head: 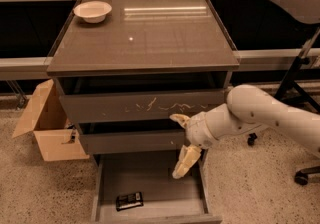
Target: Pick rxbar chocolate from bottom drawer and place on counter
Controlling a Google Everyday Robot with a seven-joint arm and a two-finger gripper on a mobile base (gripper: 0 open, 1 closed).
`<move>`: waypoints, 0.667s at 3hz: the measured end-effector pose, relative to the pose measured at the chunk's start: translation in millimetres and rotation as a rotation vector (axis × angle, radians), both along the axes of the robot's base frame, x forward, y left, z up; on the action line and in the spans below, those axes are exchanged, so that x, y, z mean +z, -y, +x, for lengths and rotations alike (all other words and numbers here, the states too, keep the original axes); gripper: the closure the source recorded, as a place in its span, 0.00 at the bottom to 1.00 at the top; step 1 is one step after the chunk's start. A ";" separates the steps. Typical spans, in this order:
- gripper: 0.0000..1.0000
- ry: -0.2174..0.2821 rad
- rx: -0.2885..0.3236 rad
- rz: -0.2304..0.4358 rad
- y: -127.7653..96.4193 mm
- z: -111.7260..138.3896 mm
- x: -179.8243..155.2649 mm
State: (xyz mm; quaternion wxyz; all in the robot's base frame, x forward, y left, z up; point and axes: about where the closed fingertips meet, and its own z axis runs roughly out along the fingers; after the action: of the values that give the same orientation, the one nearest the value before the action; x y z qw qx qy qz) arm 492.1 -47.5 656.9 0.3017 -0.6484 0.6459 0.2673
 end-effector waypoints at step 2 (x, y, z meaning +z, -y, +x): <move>0.00 -0.057 0.065 0.026 -17.8 7.1 -116.4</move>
Offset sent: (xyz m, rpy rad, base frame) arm 0.0117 0.0310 -0.1842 0.0360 0.0893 0.0986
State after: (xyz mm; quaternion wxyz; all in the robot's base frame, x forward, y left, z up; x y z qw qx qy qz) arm 499.2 -29.7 540.5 0.2828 -0.6573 0.6292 0.3034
